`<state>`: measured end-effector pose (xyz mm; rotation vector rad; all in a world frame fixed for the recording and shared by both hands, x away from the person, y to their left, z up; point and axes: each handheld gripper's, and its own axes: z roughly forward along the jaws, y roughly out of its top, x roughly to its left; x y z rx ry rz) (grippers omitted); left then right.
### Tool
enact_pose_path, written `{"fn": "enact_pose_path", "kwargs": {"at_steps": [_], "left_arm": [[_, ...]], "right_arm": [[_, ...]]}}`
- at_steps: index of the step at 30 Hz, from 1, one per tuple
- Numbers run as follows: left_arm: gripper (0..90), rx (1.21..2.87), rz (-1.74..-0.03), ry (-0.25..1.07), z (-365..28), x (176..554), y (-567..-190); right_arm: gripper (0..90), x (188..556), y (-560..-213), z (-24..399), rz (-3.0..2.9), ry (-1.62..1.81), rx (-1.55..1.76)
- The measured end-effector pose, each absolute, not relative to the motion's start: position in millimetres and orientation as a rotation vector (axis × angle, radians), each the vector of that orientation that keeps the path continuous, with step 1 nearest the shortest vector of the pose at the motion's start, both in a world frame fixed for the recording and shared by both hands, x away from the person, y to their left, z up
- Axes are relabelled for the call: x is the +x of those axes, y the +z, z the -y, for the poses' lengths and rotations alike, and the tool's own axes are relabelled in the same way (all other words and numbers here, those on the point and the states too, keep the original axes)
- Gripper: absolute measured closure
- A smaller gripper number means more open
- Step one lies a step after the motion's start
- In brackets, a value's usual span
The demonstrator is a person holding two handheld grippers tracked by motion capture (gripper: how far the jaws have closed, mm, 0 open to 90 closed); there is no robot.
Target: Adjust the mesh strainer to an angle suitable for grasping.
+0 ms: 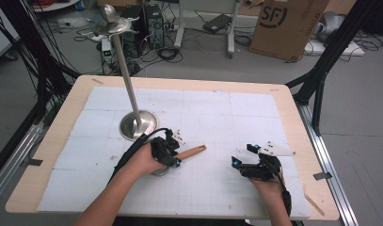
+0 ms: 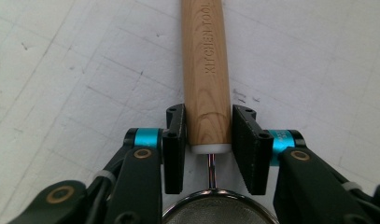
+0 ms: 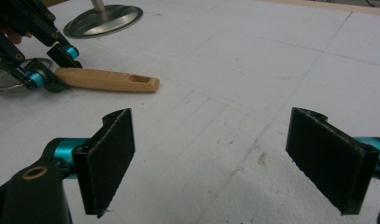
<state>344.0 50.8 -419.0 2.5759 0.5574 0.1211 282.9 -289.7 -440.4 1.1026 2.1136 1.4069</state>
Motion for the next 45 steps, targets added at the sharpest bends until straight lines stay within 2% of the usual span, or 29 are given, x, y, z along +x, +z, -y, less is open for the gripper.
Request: {"fn": "enact_pose_path", "kwargs": {"at_steps": [20,45], "left_arm": [[68.8,2.588,-0.586,0.138,-50.8,337.6,-415.6],[68.8,2.218,-0.547,0.195,-106.0,315.5,-388.4]], "right_arm": [[14.6,282.3,-440.7,292.5,-2.107,1.411,1.108],[14.6,283.1,-442.1,293.7,-2.105,1.391,1.120]]}}
